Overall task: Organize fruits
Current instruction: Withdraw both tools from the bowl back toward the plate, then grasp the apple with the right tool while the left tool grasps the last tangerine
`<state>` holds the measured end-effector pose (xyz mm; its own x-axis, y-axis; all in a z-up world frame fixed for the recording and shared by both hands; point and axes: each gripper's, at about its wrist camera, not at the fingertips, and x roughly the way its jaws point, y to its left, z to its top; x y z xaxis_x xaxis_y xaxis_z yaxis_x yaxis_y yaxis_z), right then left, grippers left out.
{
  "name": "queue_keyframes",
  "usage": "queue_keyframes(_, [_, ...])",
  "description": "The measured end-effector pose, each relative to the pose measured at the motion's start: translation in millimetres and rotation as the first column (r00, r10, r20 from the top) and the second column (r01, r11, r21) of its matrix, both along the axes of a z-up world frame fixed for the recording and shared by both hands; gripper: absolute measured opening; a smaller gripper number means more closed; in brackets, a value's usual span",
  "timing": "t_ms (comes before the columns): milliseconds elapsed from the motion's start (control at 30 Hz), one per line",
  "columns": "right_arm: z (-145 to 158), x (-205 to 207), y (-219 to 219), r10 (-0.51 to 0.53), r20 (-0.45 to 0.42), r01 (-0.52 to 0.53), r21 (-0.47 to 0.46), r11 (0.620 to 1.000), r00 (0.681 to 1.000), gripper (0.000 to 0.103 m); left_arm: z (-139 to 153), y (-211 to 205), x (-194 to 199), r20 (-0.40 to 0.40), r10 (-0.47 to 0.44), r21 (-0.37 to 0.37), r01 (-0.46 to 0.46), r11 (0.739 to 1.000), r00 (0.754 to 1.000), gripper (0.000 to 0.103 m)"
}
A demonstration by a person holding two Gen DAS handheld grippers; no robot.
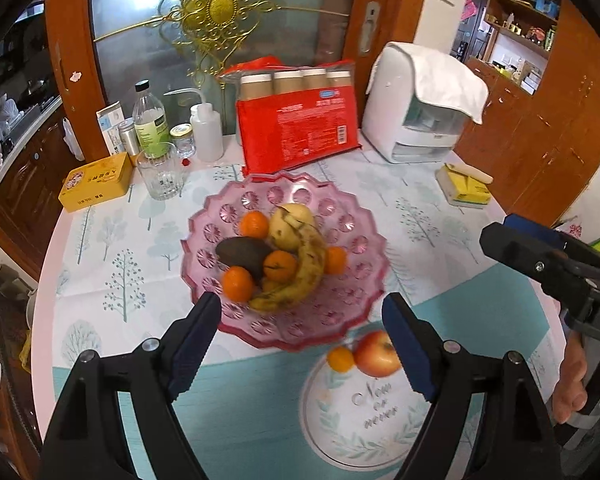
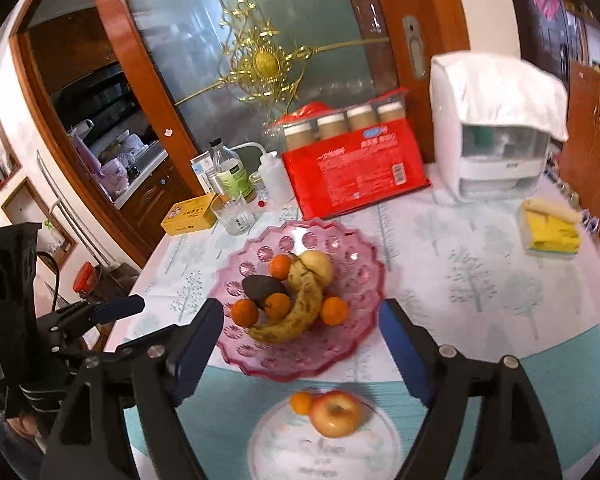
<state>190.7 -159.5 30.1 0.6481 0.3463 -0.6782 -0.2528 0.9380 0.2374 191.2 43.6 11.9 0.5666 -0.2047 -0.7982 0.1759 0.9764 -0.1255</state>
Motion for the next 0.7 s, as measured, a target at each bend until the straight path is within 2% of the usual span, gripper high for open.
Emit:
queue_keyframes(133, [0.2,-18.2,-13.5,0.021,0.019,-0.02,-0.05,0.999,1.0,0.081,-1.4,-15.2,-19.7,0.01,0.002,-0.011,-0.002,1.0,1.0,0.082])
queue_keyframes(333, [-15.5,-38.8,-24.0,0.029,0.021,-0.025,-0.153,0.988,0.999,0.081,-14.0,-29.1,-47.4,0.028,0.034,-0.026,-0.033,0.999,0.999,0.082])
queue_keyframes(500, [-40.0,-43.3,-26.5,0.073,-0.014,-0.075,-0.144,0.987,0.997,0.081,-37.2,-35.8,-63.4,0.039,0.096,0.0,-0.096,0.995,0.995,0.082])
queue_keyframes(700, [-81.7,-43.0,-20.2,0.136,-0.064,-0.143,-0.127,0.981,0.989,0.081,-74.4,-29.6,-66.2,-0.024,0.139,-0.014,-0.139,0.99,0.99,0.082])
